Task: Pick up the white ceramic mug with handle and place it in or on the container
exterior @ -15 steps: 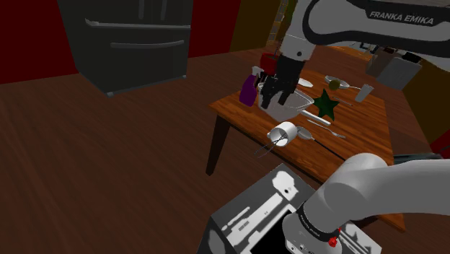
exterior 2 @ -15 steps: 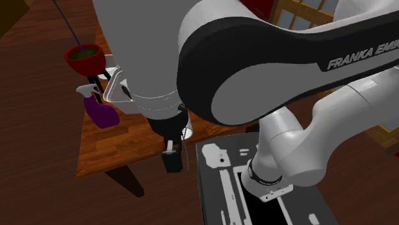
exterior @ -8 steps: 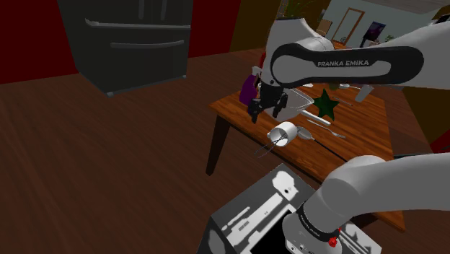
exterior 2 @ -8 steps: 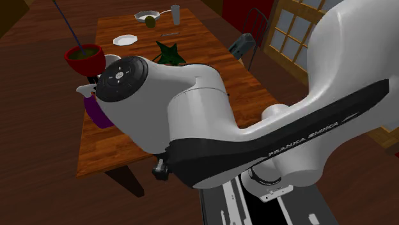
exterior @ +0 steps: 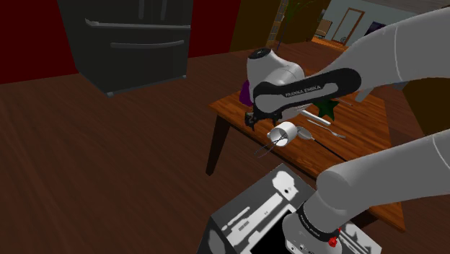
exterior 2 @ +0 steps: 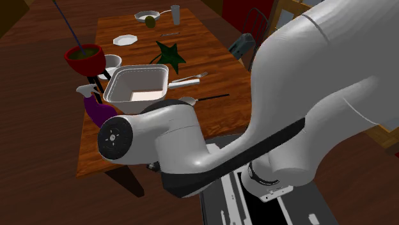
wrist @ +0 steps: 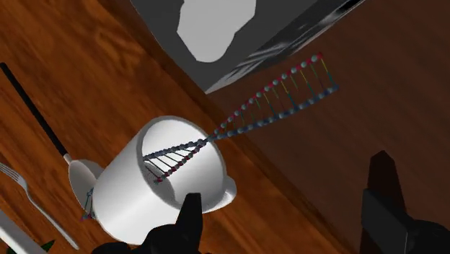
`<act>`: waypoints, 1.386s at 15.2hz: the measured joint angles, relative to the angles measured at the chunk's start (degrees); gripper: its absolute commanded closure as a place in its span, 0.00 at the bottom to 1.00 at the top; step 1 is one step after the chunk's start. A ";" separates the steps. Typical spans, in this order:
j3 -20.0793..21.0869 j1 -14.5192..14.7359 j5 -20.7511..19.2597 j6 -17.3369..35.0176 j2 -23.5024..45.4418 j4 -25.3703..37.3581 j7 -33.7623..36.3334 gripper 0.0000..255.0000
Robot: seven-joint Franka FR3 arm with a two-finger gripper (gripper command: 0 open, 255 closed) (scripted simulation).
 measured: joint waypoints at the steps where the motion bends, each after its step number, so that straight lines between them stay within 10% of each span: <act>1: 0.89 -1.52 -2.36 0.65 1.64 -0.14 3.32 0.00; 8: 3.87 -9.13 -16.69 2.95 12.31 0.40 21.98 0.00; 20: 2.86 -11.10 -21.21 6.48 15.19 -0.96 24.77 0.00; 21: 2.86 -11.11 -21.22 6.49 15.19 -0.96 24.77 1.00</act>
